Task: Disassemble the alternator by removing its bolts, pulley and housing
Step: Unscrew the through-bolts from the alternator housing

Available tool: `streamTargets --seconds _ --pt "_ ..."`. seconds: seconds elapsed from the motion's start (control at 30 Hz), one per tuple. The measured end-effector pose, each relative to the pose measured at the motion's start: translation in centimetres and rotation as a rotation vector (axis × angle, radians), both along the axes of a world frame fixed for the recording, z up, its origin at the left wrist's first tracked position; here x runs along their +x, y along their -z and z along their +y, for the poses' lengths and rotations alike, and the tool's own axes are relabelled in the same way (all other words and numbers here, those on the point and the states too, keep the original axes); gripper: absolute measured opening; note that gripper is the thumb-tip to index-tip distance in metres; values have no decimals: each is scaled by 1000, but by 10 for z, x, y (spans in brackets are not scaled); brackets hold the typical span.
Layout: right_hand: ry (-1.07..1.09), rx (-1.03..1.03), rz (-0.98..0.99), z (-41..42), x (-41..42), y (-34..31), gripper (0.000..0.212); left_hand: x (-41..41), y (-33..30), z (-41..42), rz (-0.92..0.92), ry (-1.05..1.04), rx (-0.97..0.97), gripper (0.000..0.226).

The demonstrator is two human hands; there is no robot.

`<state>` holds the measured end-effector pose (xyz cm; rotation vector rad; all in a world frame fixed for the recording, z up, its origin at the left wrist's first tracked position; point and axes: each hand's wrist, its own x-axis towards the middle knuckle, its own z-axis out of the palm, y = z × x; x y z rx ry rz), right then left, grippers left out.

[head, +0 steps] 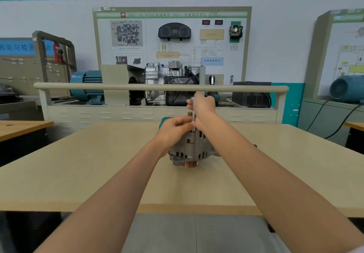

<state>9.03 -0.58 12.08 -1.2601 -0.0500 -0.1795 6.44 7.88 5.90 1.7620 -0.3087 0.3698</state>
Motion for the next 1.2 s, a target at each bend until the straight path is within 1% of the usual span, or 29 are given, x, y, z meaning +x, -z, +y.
streamTargets --seconds 0.07,0.1,0.17,0.23,0.27,0.3,0.37,0.47,0.5,0.57,0.6,0.63,0.73,0.8,0.9,1.0,1.03,1.13,1.2 --pt "-86 -62 9 -6 1 -2 10 -1 -3 1 13 29 -11 15" --pt "-147 -56 14 -9 0 -3 10 0 -4 2 23 44 -24 15" --pt "-293 41 35 -13 -3 -5 8 0 -5 1 44 57 -50 18" --pt "-405 152 37 -17 -5 -4 15 2 -4 -1 53 31 -74 19" --pt "-428 178 31 -17 -5 -3 20 3 -4 -2 50 11 -86 17" --pt "-422 179 21 -17 -5 -2 23 4 -3 -4 46 -7 -98 14" --pt "-326 105 -20 -11 -7 -2 23 5 -3 -5 33 -27 -123 9" --pt "-159 -52 -60 -1 -11 -3 16 6 -1 -6 16 -30 -119 11" --pt "-135 -69 -56 1 -13 -4 18 5 -1 -6 9 -35 -111 13" --pt "-87 -46 -41 3 -13 -4 43 4 -1 -7 -9 -41 -110 16" --pt "-52 -17 -38 3 -12 -4 49 3 -1 -8 -18 -45 -109 18" --pt "-7 19 -27 4 -13 -4 50 2 -1 -9 -22 -52 -100 20" --pt "109 184 22 10 -15 -3 35 1 -2 -11 -15 -103 -52 23" --pt "148 214 17 13 -14 0 26 1 -1 -13 -9 -153 -33 24" --pt "114 138 3 16 -14 0 32 1 1 -14 -1 -173 -34 22" --pt "-11 123 55 12 -7 -7 47 1 0 -11 -15 -140 -44 18" --pt "-63 132 77 10 -5 -10 47 1 0 -10 -24 -124 -51 16" --pt "-194 71 98 3 -8 -14 17 -2 1 -9 -32 -69 -81 14" --pt "-234 15 94 1 -10 -14 16 -2 1 -9 -28 -51 -79 15"
